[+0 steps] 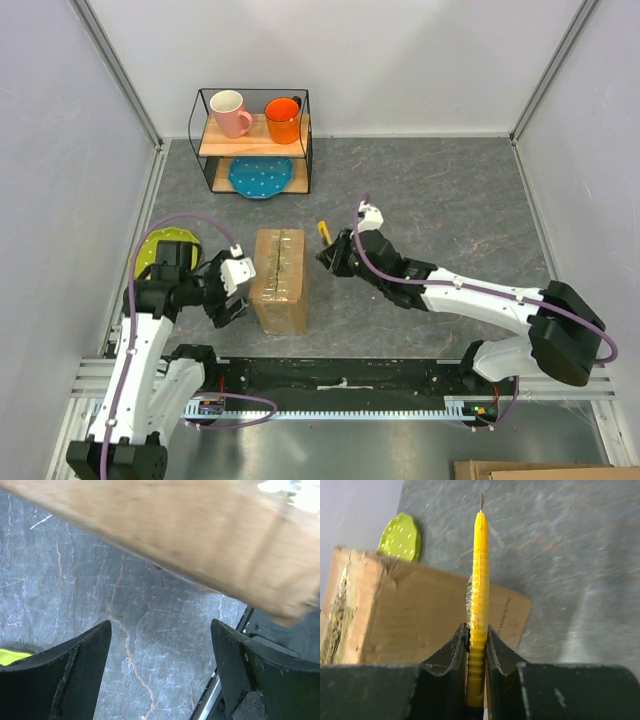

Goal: Unpack the express box
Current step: Adjust the express box at the center of the board, then adjust the knife.

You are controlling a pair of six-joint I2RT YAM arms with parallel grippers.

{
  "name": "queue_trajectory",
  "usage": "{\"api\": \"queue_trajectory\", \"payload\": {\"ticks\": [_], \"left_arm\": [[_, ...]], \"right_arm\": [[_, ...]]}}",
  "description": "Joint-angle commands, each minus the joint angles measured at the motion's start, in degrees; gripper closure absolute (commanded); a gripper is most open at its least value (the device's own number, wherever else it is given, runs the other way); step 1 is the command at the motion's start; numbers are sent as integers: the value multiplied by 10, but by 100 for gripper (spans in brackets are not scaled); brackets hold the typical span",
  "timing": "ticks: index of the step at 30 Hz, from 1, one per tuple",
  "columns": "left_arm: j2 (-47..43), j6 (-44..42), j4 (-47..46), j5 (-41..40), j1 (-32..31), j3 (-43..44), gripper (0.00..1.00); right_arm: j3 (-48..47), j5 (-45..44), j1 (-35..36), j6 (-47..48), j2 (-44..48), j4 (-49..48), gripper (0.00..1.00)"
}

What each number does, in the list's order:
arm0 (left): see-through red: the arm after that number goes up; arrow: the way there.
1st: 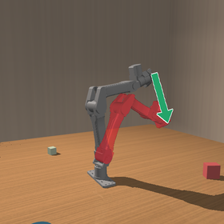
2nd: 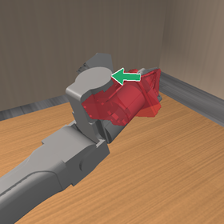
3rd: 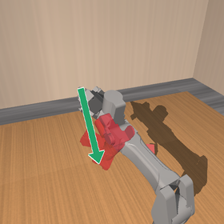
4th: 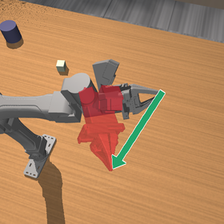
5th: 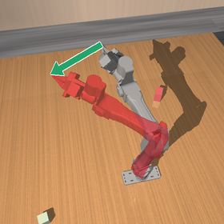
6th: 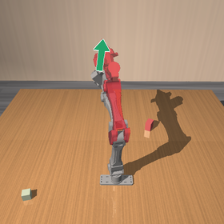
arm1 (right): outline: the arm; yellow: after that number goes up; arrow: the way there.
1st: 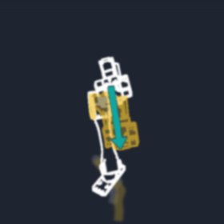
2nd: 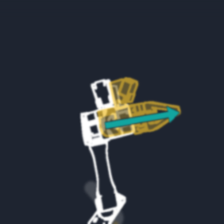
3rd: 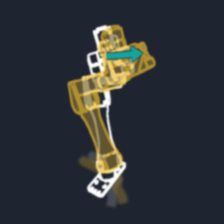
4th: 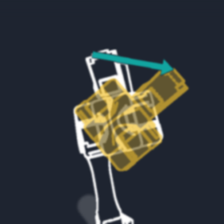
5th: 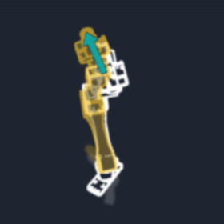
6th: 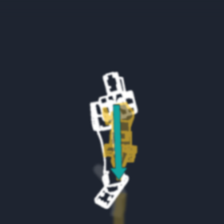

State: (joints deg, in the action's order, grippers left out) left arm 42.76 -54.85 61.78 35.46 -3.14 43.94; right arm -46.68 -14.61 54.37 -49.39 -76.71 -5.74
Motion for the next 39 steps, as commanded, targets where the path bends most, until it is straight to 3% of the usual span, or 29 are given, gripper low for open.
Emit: {"api": "queue_trajectory", "payload": {"ticks": [1,7,13,21,26,31,36,39], "left_arm": [[-32,-87,55,61,-1,-12,13],[-20,-77,33,109,-2,-31,13],[57,-41,-22,161,-15,-7,14],[88,50,-122,131,-80,9,14],[73,50,-106,84,-79,5,13],[17,48,-49,28,-79,29,4],[0,69,21,13,-79,121,1],[-2,76,66,47,-79,198,1]], "right_arm": [[-18,24,27,-55,-30,-63,100],[-62,11,30,-91,-85,-81,100],[-144,26,30,-86,-162,-91,100],[-225,36,24,-57,-209,-75,100],[-188,31,7,-29,-159,-55,100],[-146,34,-33,32,-76,-9,100],[-130,39,-63,119,40,83,100],[-138,110,-68,188,95,124,100]]}}
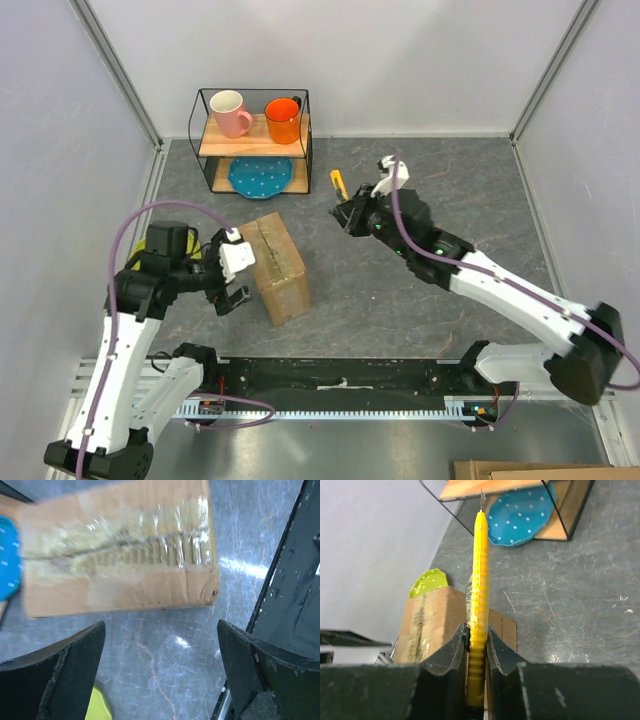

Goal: Unpack the express box
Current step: Adjust the knife.

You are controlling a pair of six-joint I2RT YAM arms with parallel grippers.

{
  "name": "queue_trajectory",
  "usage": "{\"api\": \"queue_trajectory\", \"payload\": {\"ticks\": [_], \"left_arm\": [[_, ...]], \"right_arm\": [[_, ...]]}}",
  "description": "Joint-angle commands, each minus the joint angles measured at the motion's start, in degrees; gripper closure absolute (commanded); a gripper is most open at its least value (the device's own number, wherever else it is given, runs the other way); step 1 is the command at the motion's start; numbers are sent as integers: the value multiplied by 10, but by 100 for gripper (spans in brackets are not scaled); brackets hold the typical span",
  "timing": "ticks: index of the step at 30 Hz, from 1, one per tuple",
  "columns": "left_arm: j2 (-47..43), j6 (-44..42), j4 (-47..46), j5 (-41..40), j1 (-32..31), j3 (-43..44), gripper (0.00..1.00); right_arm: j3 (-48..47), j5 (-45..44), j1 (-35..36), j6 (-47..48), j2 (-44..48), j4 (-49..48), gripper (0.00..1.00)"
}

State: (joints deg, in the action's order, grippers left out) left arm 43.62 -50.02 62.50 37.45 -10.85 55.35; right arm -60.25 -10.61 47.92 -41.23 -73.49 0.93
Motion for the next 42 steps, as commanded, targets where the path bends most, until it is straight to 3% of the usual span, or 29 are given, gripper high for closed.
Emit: {"api": "queue_trajectory", "payload": {"ticks": [1,5,8,14,20,34,40,42], "left_arm": [[-9,26,67,43,-1,127,1],[16,58,84,132,-2,229,0],[58,99,83,182,-2,288,0],[122,106,84,281,-3,316,0],[176,58,131,349,-13,346,0],[201,-10,240,344,-86,341,1],[226,1,240,332,-91,347,13],[235,17,242,325,-101,356,30]], "right_arm": [[-12,149,-5,124,79,73,100],[-41,337,-4,191,99,118,100],[-40,423,1,228,122,134,100],[-68,514,16,280,119,187,100],[-123,489,77,345,81,276,100],[-196,457,83,381,35,321,100],[-220,452,92,391,19,336,100],[-225,451,94,392,17,339,100]]}}
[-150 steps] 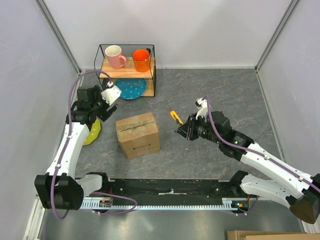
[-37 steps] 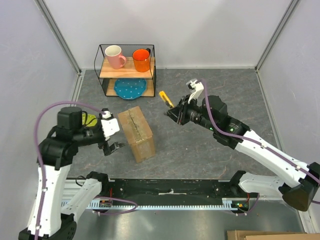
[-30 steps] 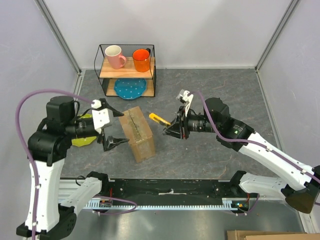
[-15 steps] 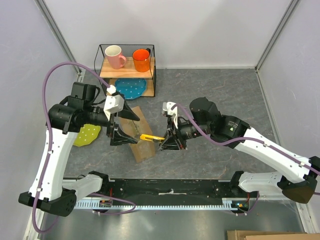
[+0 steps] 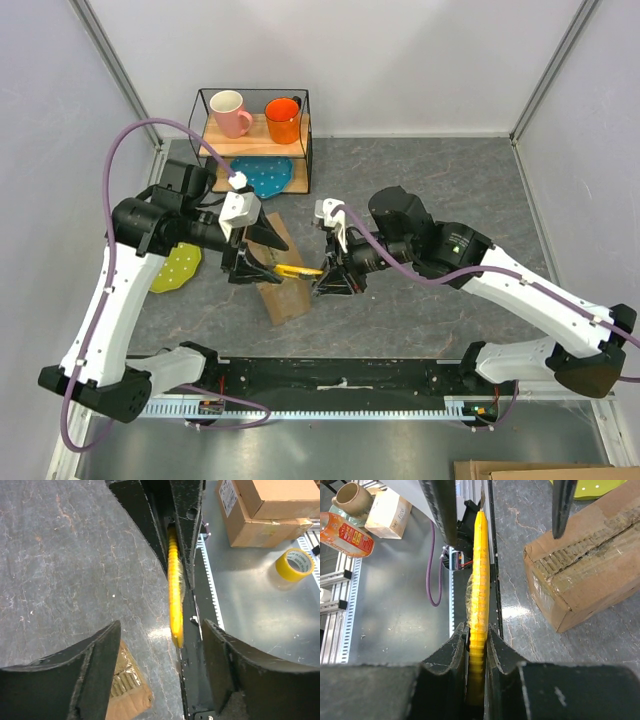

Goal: Unpack the express box
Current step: Adjust the knife.

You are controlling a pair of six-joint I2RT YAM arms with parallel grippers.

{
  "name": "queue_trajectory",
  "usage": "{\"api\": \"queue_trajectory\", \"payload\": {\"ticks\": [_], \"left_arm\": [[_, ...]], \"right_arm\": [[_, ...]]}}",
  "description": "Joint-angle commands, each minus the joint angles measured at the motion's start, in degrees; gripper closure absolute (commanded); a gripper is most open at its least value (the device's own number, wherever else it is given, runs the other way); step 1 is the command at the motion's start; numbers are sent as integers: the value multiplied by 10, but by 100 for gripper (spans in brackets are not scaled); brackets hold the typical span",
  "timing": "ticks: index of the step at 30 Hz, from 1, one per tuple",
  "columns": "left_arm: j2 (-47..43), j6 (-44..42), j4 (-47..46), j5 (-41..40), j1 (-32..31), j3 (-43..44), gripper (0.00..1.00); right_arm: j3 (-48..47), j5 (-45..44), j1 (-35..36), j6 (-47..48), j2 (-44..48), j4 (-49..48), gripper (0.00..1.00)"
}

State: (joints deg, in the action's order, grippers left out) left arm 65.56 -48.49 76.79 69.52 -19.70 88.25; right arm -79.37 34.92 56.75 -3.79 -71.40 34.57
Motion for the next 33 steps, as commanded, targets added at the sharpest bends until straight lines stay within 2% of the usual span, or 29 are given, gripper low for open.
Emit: {"api": "queue_trajectory", "payload": {"ticks": [1,2,5,7,8,10,11,19,20,22,23,24,25,28,30,32,33], "left_arm": [[30,1,104,0,-16,32,35],[36,-2,112,-2,-20,36,46],[48,11,113,-10,-36,40,62],[46,14,113,-17,-50,39,67],[47,13,113,-22,-54,39,77],[48,18,113,-32,-56,42,88],[48,18,113,-35,-58,43,97],[53,14,113,-27,-64,50,98],[55,10,114,-24,-64,54,98],[59,12,105,-11,-63,57,98],[60,16,98,-6,-62,59,98],[61,28,81,-2,-60,59,98],[61,34,70,13,-58,58,98],[62,85,8,57,-25,58,98],[62,148,-36,88,21,61,98],[62,214,-136,146,72,58,98],[62,306,-180,166,84,51,98]], "right_arm": [[-35,-6,7,19,-5,3,100],[-39,-6,6,20,-6,3,100],[-49,-14,8,22,-10,4,100],[-56,-20,8,26,-13,10,100],[-66,-24,8,32,-15,15,100],[-78,-39,8,34,-20,28,100],[-89,-44,9,34,-21,32,100],[-136,-132,7,81,-11,40,100],[-144,-147,7,83,-9,39,88],[-149,-189,6,89,2,38,81],[-154,-204,5,88,8,36,65],[-153,-234,4,88,26,27,58],[-153,-250,3,88,35,22,46],[-140,-310,1,80,85,-9,25],[-121,-330,0,64,125,-30,20],[-91,-346,0,52,151,-42,17],[-73,-346,0,40,178,-64,16]]}}
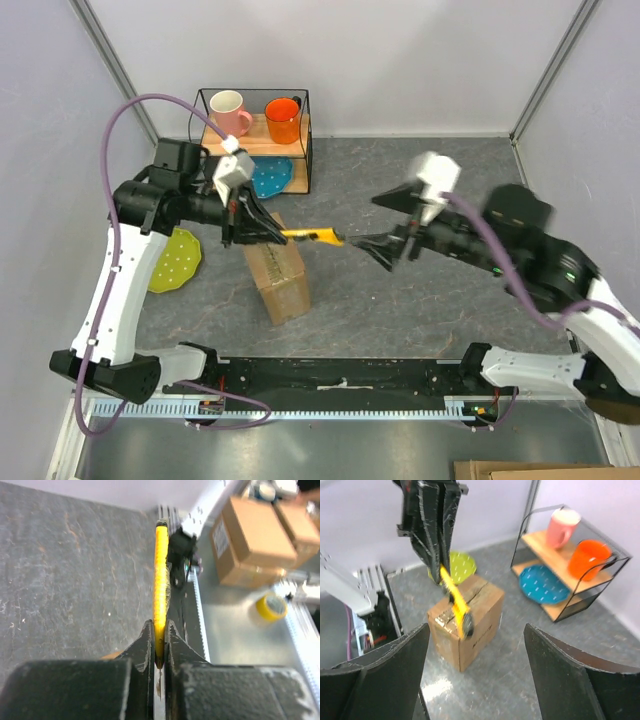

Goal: Unpack the express box
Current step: Adjust the knife.

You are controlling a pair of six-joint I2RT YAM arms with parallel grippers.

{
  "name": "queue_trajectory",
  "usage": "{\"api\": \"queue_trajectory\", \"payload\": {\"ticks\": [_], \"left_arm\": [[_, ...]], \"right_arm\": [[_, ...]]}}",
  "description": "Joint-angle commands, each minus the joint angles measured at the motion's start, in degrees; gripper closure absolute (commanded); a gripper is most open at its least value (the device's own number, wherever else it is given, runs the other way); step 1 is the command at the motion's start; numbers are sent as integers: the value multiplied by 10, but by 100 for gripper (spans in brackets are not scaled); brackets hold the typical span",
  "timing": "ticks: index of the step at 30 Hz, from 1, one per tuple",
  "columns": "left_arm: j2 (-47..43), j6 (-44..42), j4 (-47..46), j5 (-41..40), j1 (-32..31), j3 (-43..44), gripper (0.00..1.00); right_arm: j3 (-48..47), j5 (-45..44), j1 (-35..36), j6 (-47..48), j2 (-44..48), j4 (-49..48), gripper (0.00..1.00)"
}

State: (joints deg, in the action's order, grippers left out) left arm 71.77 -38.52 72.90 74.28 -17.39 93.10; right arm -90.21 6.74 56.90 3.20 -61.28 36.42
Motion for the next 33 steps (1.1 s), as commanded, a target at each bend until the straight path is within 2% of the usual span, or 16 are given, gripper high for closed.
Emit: {"api": "queue_trajectory", "payload": {"ticks": [1,2,3,5,7,8,9,10,12,14,15,21,26,33], "left_arm": [[-1,259,-189,156,72,-7,98],[-6,315,-306,169,77,-33,98],[-9,406,-349,177,75,-45,98],[-15,460,-451,175,72,-68,98],[-29,584,-559,173,73,-95,98],[-35,641,-709,170,73,-133,98],[-50,776,-805,163,72,-156,98],[-55,856,-906,149,73,-206,98],[-53,1048,-1159,134,74,-231,98],[-37,1106,-1213,119,74,-231,98],[-36,1150,-1270,116,74,-232,98],[-53,1132,-1250,83,75,-245,98],[-75,1094,-1215,75,75,-268,98],[-99,1073,-1191,81,74,-289,98]], "right_arm": [[56,-63,0,-49,93,-99,16],[107,-58,0,-65,124,-142,15],[137,-48,0,-91,137,-171,15],[223,-16,-1,-124,163,-266,14],[266,5,-1,-160,159,-324,14],[289,14,-1,-169,142,-377,14],[297,23,-1,-177,130,-400,14],[303,31,-1,-184,115,-419,13],[303,49,-1,-189,71,-471,12],[296,56,-1,-192,33,-512,11],[291,54,-1,-193,24,-524,11],[290,22,0,-201,-12,-615,16],[304,43,-1,-231,-36,-726,17],[279,54,-1,-269,-90,-796,23]]}}
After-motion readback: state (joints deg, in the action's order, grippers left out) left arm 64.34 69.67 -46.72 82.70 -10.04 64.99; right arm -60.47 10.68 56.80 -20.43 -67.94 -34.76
